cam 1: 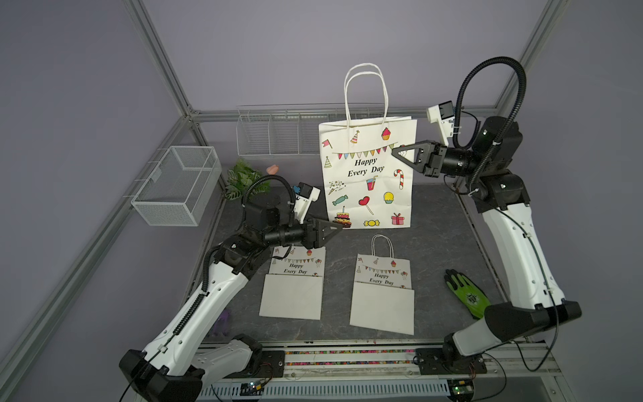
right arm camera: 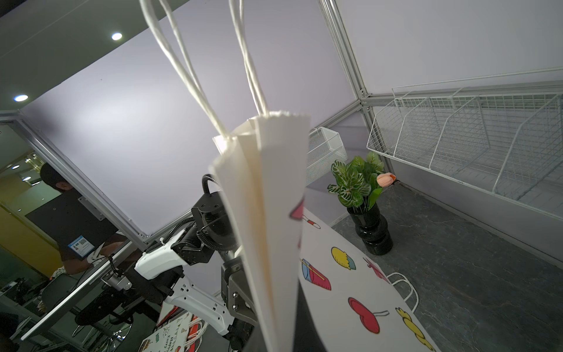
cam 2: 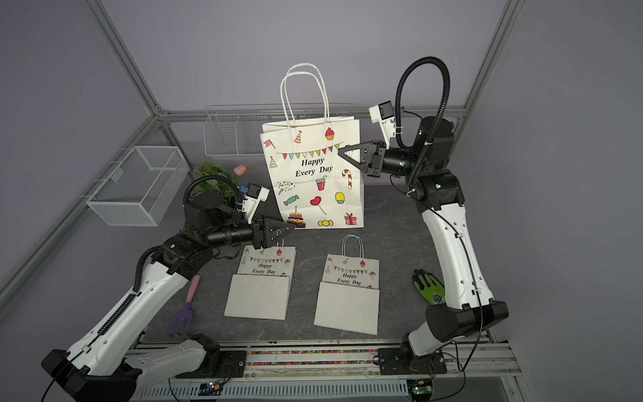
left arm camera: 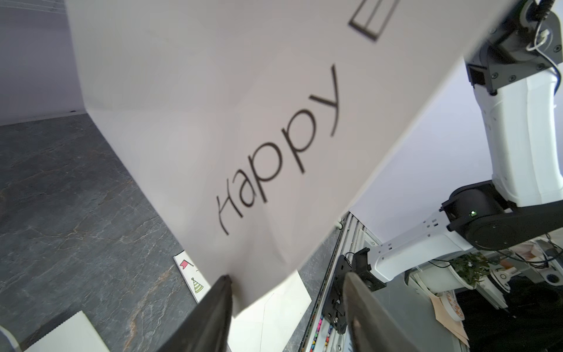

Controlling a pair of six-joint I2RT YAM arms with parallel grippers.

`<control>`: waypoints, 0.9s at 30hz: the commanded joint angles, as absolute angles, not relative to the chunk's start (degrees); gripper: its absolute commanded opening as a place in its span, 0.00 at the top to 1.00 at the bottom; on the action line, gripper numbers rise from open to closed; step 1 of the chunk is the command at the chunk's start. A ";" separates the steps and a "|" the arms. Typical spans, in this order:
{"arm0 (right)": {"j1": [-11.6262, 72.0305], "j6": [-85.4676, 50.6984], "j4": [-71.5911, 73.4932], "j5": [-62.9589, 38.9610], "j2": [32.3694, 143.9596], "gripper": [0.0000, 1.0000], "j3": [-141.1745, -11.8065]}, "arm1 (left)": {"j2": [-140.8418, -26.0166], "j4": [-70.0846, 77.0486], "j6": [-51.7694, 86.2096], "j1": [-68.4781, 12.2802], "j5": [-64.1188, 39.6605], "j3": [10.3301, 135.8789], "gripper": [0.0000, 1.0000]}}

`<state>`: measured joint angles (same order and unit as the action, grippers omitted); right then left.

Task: Put away the paper bag
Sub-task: Press the paper bag.

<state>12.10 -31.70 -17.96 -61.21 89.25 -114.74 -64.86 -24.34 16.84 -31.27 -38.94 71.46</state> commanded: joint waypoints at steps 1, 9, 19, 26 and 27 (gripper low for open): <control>12.22 -32.50 -15.60 -60.64 87.56 0.93 -114.17 | -63.58 -24.01 15.94 -31.73 -36.70 72.14 0.32; 12.54 -33.13 -15.23 -61.34 87.68 0.93 -113.65 | -63.16 -25.68 12.65 -31.73 -31.05 72.73 0.30; 12.96 -32.33 -16.07 -61.79 88.11 0.93 -113.20 | -61.36 -20.30 13.28 -31.74 -35.11 73.74 0.50; 13.01 -30.99 -17.85 -61.01 88.22 0.93 -114.38 | -60.53 -15.96 18.45 -31.98 -42.77 71.40 0.57; 12.99 -30.81 -18.10 -60.87 88.17 0.93 -114.52 | -60.32 -15.78 18.70 -31.99 -43.20 71.07 0.58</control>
